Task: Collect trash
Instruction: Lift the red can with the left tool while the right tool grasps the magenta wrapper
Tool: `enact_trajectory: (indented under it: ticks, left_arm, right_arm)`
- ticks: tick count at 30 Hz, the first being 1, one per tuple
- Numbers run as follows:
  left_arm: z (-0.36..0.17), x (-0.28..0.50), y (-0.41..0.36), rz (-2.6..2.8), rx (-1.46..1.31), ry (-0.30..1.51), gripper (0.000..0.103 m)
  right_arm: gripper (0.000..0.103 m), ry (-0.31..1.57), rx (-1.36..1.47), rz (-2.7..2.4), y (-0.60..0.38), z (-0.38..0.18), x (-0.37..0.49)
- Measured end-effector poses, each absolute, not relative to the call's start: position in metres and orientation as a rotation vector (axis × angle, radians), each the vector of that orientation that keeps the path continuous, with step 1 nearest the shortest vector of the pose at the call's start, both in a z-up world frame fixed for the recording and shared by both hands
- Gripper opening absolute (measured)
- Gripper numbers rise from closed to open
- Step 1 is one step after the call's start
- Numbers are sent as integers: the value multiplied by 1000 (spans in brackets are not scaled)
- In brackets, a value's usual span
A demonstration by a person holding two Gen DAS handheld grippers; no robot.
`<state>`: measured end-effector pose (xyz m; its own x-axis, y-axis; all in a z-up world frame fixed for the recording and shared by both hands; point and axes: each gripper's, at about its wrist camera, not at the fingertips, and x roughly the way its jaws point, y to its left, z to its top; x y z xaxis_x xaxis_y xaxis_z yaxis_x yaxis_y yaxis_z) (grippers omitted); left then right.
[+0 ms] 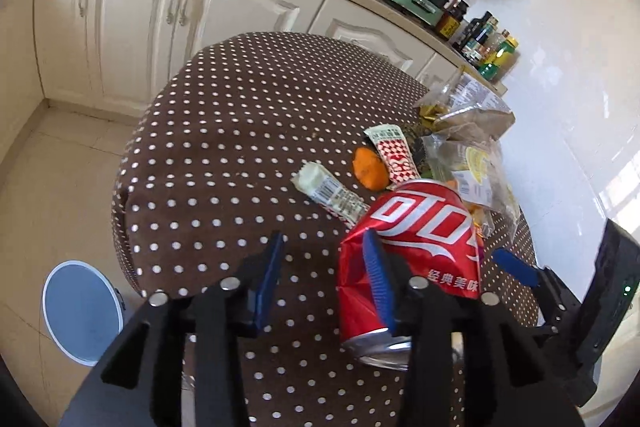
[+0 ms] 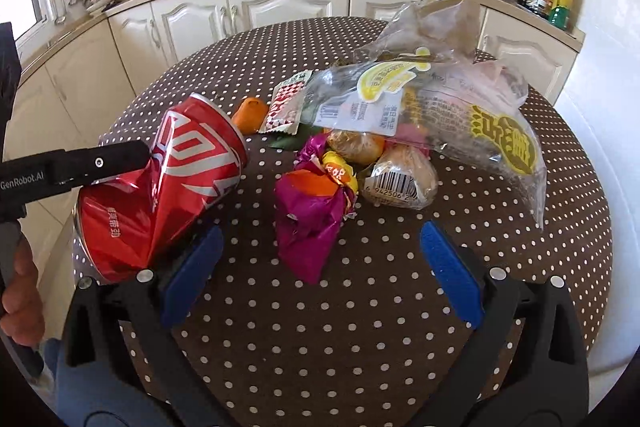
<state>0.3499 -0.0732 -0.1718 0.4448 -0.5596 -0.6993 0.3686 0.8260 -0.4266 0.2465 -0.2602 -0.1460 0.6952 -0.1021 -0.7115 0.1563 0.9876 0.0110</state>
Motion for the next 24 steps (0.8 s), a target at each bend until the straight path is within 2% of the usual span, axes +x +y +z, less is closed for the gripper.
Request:
enact_trajectory:
  ticks: [5, 13, 24]
  left_arm:
    - [-173, 350, -61, -580, -255, 949, 45]
    - [-170, 343, -73, -663, -272, 959, 46]
    - [-159, 344, -75, -715, -336, 923, 47]
  right_arm:
    - [97, 703, 73, -94, -258, -119, 224]
    - [97, 827, 34, -93, -254, -148, 242]
    - [97, 841, 41, -70, -250, -158, 246]
